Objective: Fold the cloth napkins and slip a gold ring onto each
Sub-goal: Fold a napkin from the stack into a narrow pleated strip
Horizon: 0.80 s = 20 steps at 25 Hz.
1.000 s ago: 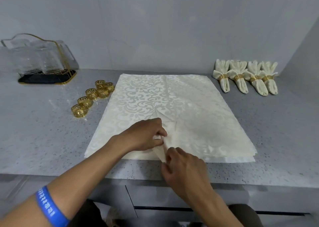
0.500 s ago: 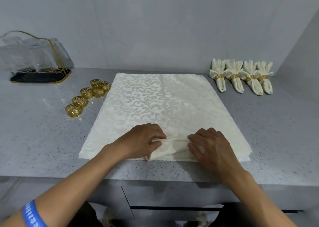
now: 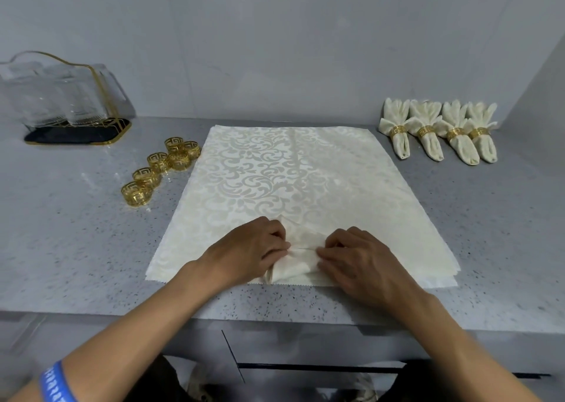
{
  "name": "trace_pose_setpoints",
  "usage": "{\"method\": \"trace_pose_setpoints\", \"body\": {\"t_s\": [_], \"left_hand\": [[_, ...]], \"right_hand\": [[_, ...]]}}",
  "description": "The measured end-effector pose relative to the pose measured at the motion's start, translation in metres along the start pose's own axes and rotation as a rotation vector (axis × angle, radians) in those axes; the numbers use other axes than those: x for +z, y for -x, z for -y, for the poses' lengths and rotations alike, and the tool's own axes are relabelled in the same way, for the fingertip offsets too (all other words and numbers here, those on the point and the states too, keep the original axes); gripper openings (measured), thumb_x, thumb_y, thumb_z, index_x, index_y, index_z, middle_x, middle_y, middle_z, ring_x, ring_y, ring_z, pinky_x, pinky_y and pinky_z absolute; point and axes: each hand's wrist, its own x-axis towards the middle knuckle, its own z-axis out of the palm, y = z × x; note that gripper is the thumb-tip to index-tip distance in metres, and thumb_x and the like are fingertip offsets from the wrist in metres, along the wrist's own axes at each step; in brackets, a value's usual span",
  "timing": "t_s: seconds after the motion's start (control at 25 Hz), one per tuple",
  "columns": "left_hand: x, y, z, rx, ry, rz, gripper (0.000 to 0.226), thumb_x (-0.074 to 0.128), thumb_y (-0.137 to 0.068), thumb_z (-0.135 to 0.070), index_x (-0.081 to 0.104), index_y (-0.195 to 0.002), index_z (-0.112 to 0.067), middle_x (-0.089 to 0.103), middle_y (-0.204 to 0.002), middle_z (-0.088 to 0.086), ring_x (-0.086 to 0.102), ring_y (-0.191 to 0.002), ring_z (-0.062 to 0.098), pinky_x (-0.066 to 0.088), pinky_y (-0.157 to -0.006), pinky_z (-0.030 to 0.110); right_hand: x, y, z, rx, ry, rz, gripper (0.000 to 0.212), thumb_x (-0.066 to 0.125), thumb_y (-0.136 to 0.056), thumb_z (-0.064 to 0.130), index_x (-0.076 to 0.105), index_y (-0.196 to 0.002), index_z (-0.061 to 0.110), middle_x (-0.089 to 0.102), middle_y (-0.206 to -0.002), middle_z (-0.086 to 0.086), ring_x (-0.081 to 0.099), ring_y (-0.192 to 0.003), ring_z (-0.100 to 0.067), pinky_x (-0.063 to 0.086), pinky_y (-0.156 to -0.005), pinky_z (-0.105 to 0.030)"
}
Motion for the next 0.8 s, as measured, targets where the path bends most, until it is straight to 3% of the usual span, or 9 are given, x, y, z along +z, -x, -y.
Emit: {"method": "trace_pose_setpoints", "body": {"t_s": [0.12,0.2,0.28,0.4,0.6,0.72,0.8], "left_hand": [[0.004,0.002,-0.001,0.034,-0.155,-0.032,0.033,0.045,-0.096,-0.034,0.076,-0.093,-0.021,0.057,-0.091,-0.01,0.046,-0.086,0.01,0.035,-0.085,0.028],[-0.005,0.005,-0.002,0.034,-0.152,0.028,0.037,0.039,-0.097,-0.037,0.074,-0.106,-0.025,0.057,-0.101,-0.012,0.046,-0.096,0.008,0.03,-0.099,0.031],[-0.018,0.011,-0.003,0.05,-0.143,0.145,0.047,0.03,-0.1,-0.048,0.065,-0.123,-0.027,0.053,-0.115,-0.011,0.044,-0.111,0.008,0.017,-0.113,0.035],[-0.022,0.017,-0.009,0.026,-0.173,0.212,0.063,0.025,-0.097,-0.063,0.054,-0.136,-0.024,0.048,-0.125,-0.009,0.041,-0.122,0.009,0.0,-0.119,0.039],[-0.003,0.01,-0.018,-0.064,-0.341,0.093,0.038,0.052,-0.084,-0.034,0.068,-0.114,-0.019,0.056,-0.104,-0.004,0.052,-0.105,0.017,0.005,-0.12,0.052],[0.004,0.001,-0.022,-0.099,-0.395,0.052,0.02,0.068,-0.078,-0.025,0.072,-0.094,-0.015,0.056,-0.09,-0.002,0.056,-0.092,0.021,-0.001,-0.12,0.048],[0.006,-0.002,-0.024,-0.117,-0.423,0.066,0.017,0.07,-0.078,-0.026,0.072,-0.09,-0.013,0.059,-0.091,0.001,0.057,-0.091,0.023,0.002,-0.121,0.046]], "right_hand": [[-0.001,0.001,-0.006,-0.038,-0.035,0.054,0.028,0.059,-0.091,0.043,0.074,-0.104,0.023,0.061,-0.099,0.009,0.055,-0.08,-0.015,0.049,-0.069,-0.03],[0.001,-0.002,-0.007,-0.001,-0.065,0.035,0.029,0.056,-0.093,0.041,0.076,-0.102,0.023,0.061,-0.097,0.01,0.054,-0.079,-0.013,0.047,-0.068,-0.027],[0.003,-0.004,-0.007,0.055,-0.13,0.008,0.029,0.054,-0.095,0.041,0.077,-0.097,0.022,0.061,-0.094,0.013,0.051,-0.079,-0.01,0.044,-0.069,-0.025],[0.004,-0.003,-0.007,0.094,-0.181,-0.025,0.032,0.054,-0.094,0.04,0.076,-0.088,0.019,0.062,-0.089,0.014,0.052,-0.077,-0.009,0.043,-0.067,-0.024],[0.001,-0.002,-0.004,0.104,-0.137,-0.02,0.034,0.053,-0.094,0.041,0.076,-0.086,0.018,0.061,-0.087,0.013,0.054,-0.076,-0.01,0.047,-0.061,-0.029],[0.0,0.001,0.001,0.14,-0.015,-0.002,0.023,0.056,-0.084,0.03,0.076,-0.087,0.019,0.061,-0.088,0.012,0.055,-0.077,-0.012,0.05,-0.055,-0.032],[0.001,0.003,0.01,0.2,0.115,0.025,0.014,0.061,-0.077,0.022,0.073,-0.081,0.016,0.059,-0.086,0.008,0.054,-0.075,-0.015,0.047,-0.05,-0.029]]}}
